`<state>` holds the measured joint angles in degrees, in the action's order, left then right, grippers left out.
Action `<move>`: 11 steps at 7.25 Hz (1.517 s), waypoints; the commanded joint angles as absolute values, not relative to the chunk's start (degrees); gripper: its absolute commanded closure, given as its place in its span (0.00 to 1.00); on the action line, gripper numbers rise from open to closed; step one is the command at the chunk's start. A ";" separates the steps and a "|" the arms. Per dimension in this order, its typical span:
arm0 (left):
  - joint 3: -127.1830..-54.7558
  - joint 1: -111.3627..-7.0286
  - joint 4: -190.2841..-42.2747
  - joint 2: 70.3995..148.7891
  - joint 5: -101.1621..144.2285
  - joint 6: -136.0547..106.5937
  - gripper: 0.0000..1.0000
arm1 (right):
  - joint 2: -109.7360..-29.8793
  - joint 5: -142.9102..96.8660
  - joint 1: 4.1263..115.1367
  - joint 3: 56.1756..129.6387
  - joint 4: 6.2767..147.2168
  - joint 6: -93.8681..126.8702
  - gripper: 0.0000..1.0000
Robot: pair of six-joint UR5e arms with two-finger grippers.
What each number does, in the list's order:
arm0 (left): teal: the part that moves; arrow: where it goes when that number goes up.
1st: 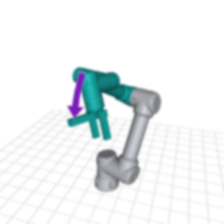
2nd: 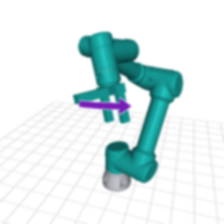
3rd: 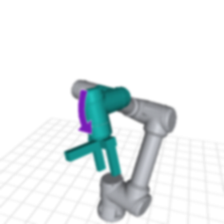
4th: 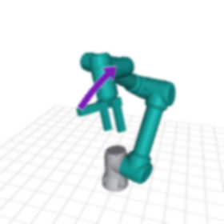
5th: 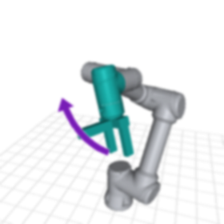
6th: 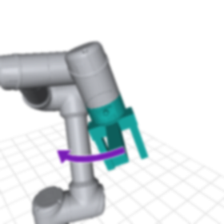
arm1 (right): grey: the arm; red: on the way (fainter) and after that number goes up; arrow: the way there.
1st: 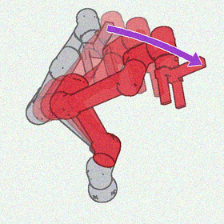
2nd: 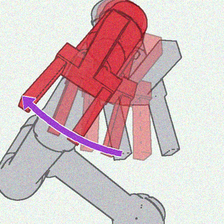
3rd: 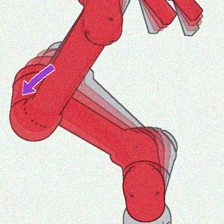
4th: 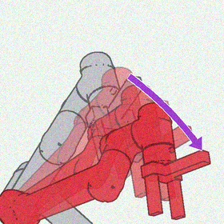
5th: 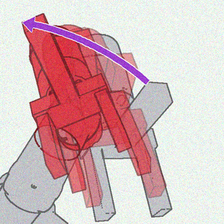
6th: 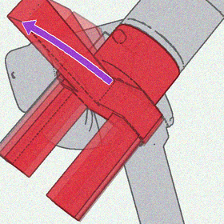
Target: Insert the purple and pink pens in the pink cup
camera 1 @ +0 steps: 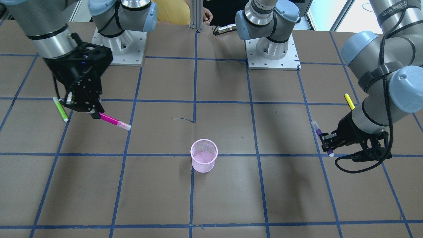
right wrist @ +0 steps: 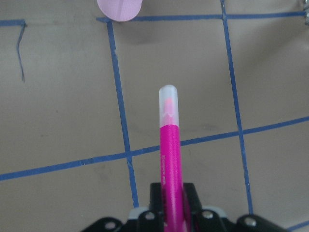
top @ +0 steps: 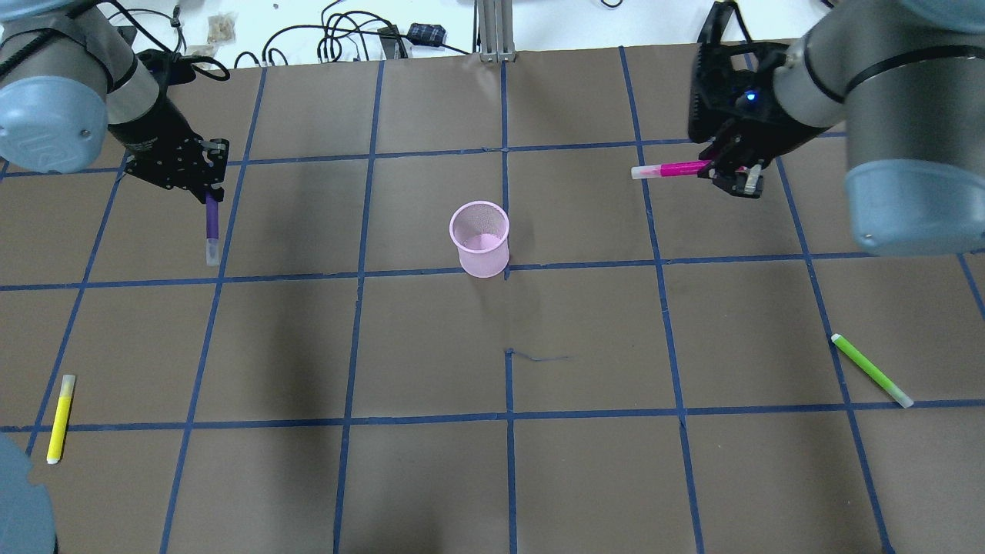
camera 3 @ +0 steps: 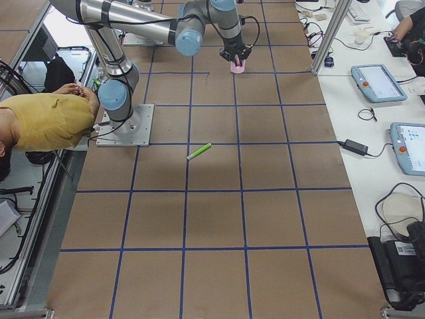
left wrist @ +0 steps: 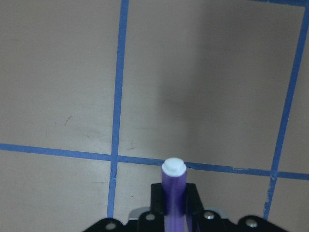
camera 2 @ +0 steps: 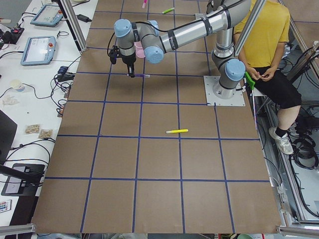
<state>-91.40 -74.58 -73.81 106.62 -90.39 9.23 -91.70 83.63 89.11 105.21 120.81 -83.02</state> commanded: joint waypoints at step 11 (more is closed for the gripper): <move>-92.46 -74.35 -73.21 105.91 -87.98 12.22 1.00 | -67.94 104.68 117.86 97.74 135.97 -63.19 1.00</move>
<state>-92.47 -74.28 -73.20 105.90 -88.41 12.23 -68.61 104.81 117.83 97.83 135.81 -63.22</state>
